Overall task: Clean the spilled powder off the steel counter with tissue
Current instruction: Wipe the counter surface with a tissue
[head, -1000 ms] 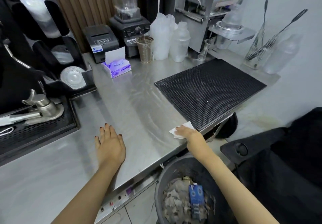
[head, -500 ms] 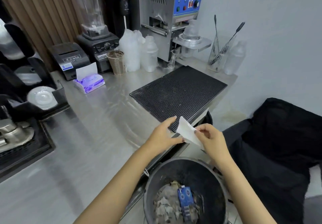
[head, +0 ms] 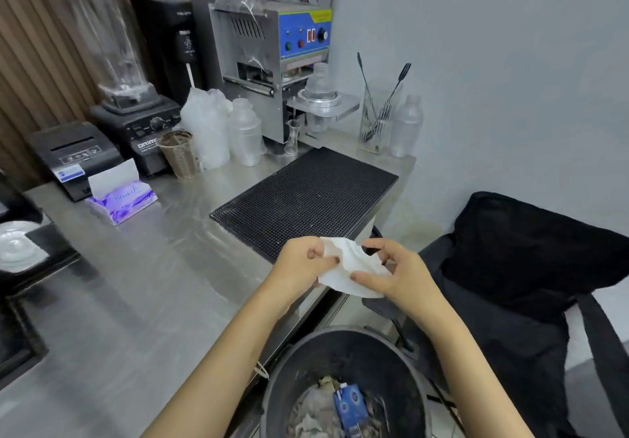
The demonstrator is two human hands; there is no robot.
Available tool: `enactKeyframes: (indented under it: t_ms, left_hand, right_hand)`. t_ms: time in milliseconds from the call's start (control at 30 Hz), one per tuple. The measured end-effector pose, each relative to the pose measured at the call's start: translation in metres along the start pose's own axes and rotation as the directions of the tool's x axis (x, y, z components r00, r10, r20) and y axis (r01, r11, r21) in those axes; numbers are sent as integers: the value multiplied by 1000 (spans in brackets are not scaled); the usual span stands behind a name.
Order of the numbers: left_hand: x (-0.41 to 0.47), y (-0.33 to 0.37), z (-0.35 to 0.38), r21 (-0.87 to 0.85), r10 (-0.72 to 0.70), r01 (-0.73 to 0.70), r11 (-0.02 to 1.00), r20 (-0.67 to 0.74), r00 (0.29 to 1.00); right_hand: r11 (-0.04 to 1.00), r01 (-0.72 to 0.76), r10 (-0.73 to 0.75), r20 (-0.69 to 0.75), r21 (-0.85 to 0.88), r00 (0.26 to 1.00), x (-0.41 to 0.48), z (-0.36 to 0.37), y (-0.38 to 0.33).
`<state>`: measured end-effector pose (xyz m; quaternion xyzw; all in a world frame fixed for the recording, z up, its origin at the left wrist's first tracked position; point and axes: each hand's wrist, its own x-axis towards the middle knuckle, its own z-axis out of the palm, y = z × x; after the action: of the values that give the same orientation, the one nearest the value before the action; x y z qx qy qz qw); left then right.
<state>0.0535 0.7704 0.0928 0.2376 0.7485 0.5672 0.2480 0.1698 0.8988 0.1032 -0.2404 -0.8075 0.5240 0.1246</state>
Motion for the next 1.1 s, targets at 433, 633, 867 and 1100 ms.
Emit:
enactKeyframes:
  t_ms: [433,633,867,1100]
  left_hand:
    - [-14,8,-7,-477,-203,192,858,29,979]
    - [-23,5,-18,-332,-91,47,942,-117,989]
    - [-31,3,-33,-330,-108,44,943,-177,978]
    - [-51,11,-61,-378,-95,-35,925,-319,943]
  right_hand:
    - [946,67,0,-206,318,978,-4,11,-12]
    - [904,72,-41,-81,421,996,-3,26,-27]
    - [806,88,39,-202,586,979,3,38,-40]
    - [818,-41,-29,114,574,993,10,68,-60]
